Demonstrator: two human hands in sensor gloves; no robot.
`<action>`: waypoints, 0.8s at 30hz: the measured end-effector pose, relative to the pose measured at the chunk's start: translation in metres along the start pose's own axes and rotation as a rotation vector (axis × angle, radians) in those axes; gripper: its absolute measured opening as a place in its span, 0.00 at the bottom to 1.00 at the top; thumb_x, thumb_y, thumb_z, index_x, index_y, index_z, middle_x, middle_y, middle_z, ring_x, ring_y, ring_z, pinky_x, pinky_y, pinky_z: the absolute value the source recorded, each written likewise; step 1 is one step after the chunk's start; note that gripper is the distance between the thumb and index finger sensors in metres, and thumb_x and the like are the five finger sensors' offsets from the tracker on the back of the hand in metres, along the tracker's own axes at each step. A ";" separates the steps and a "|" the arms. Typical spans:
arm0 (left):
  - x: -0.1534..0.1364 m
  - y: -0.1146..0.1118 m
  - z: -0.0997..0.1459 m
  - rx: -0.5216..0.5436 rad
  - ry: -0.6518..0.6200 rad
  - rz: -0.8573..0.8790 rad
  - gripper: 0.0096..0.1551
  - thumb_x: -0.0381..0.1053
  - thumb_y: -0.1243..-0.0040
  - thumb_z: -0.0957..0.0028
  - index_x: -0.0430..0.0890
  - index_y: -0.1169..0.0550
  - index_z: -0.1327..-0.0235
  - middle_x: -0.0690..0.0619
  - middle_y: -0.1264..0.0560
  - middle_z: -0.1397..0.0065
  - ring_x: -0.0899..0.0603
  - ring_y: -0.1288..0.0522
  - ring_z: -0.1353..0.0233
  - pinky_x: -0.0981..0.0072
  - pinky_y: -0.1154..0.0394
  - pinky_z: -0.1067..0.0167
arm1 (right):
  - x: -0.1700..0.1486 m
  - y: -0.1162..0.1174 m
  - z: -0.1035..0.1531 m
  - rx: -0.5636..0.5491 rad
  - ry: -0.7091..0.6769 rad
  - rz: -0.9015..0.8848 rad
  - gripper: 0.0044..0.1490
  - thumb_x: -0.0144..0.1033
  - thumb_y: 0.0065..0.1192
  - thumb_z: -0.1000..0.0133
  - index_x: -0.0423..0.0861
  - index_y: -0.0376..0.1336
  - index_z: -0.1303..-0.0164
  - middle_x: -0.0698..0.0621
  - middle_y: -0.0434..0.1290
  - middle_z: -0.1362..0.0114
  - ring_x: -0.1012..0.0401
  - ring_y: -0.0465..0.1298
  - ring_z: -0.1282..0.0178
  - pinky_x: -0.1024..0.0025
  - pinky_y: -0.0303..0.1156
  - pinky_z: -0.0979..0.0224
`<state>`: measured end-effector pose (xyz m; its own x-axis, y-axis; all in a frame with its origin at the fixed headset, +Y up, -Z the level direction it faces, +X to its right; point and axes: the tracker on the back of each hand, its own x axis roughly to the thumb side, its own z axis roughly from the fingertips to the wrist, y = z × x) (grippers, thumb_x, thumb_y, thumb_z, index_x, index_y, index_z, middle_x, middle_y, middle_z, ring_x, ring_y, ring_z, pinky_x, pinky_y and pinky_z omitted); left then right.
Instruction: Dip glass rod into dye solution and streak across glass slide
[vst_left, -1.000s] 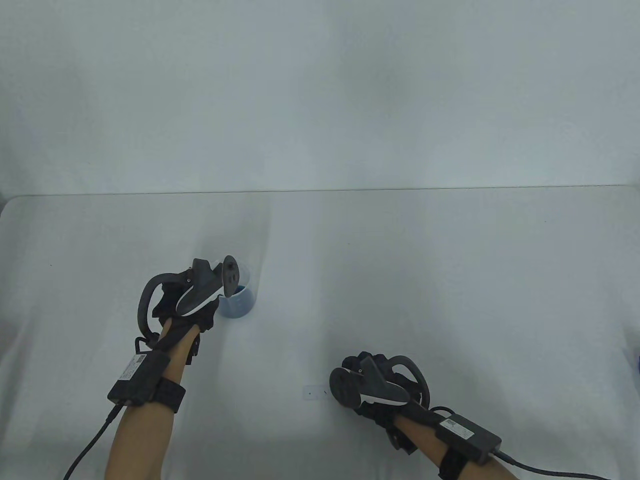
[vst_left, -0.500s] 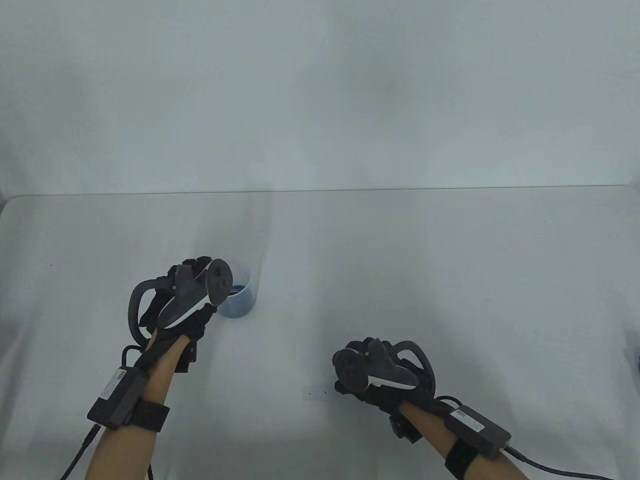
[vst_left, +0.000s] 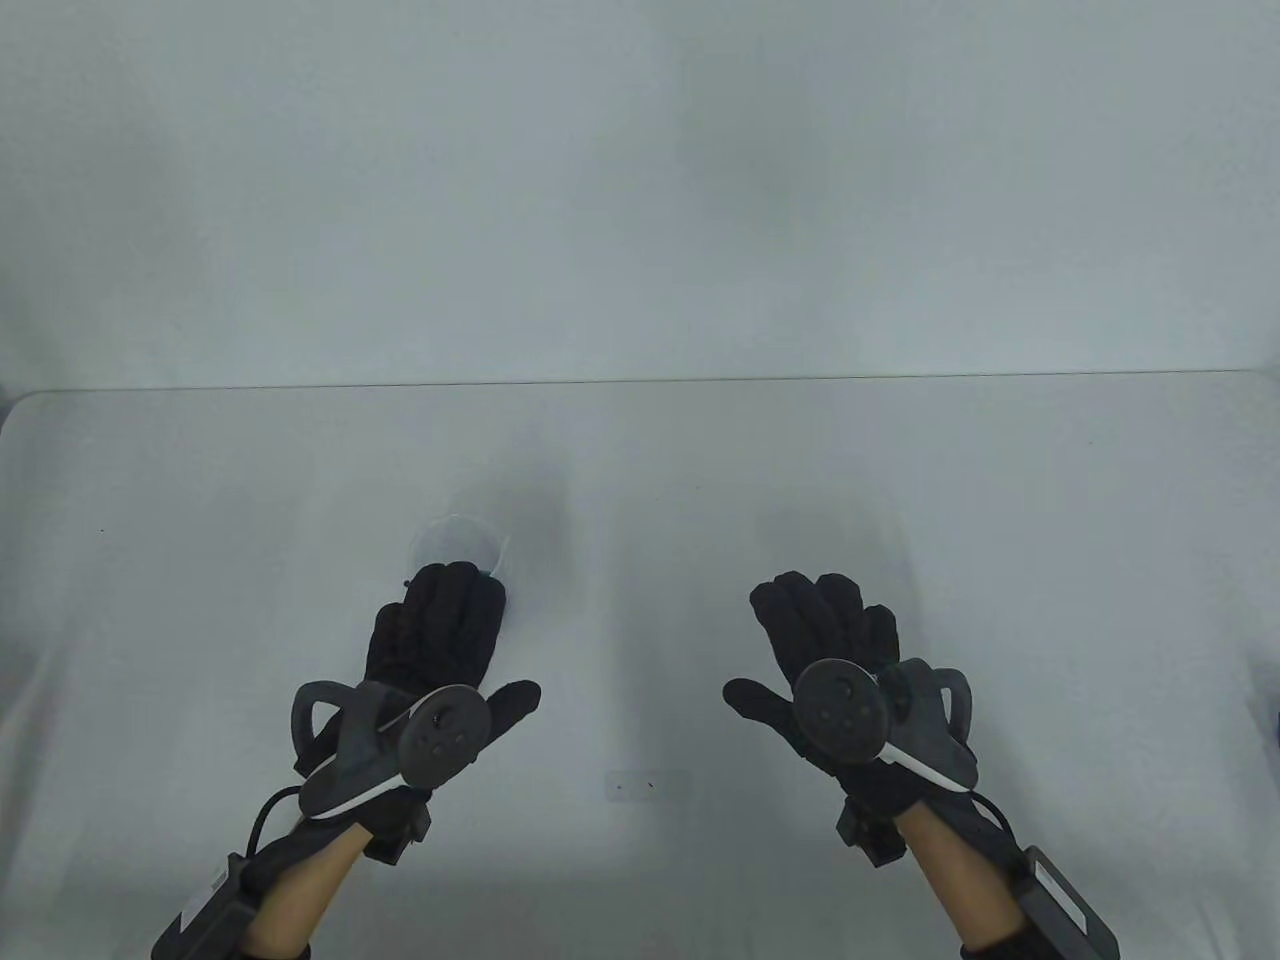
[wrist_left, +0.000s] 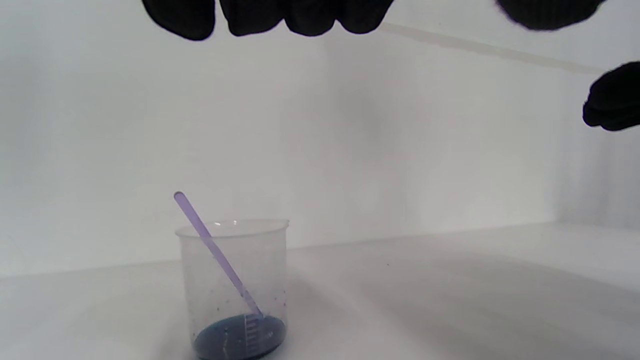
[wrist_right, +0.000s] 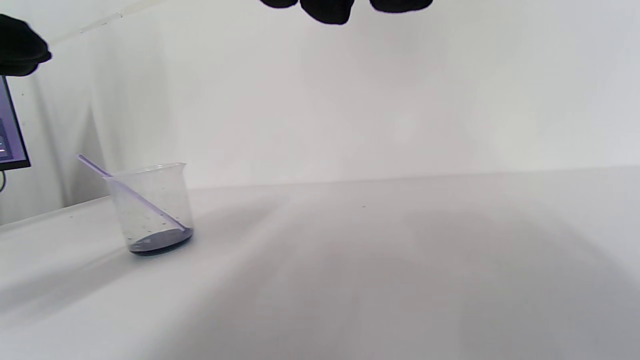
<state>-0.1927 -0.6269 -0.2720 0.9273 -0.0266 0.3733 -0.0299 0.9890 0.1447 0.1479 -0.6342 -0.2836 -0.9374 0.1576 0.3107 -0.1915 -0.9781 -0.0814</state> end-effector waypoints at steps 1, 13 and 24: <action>0.000 -0.004 0.002 -0.001 -0.002 0.001 0.56 0.72 0.58 0.45 0.42 0.53 0.13 0.37 0.56 0.10 0.27 0.55 0.12 0.33 0.49 0.21 | -0.002 0.002 0.002 0.003 0.000 0.007 0.58 0.74 0.35 0.48 0.50 0.39 0.14 0.48 0.44 0.07 0.38 0.46 0.10 0.29 0.47 0.19; -0.010 -0.034 0.009 -0.077 0.002 0.018 0.59 0.74 0.60 0.46 0.42 0.58 0.14 0.36 0.62 0.11 0.27 0.63 0.14 0.35 0.55 0.21 | -0.014 0.021 0.011 0.014 0.007 0.064 0.60 0.76 0.32 0.49 0.48 0.35 0.14 0.46 0.38 0.08 0.35 0.40 0.11 0.28 0.43 0.20; -0.006 -0.036 0.009 -0.082 -0.005 0.016 0.59 0.74 0.60 0.47 0.42 0.57 0.13 0.36 0.62 0.11 0.26 0.63 0.14 0.35 0.55 0.21 | -0.015 0.024 0.010 0.029 0.012 0.069 0.60 0.76 0.33 0.49 0.48 0.35 0.14 0.46 0.39 0.08 0.36 0.41 0.11 0.29 0.43 0.20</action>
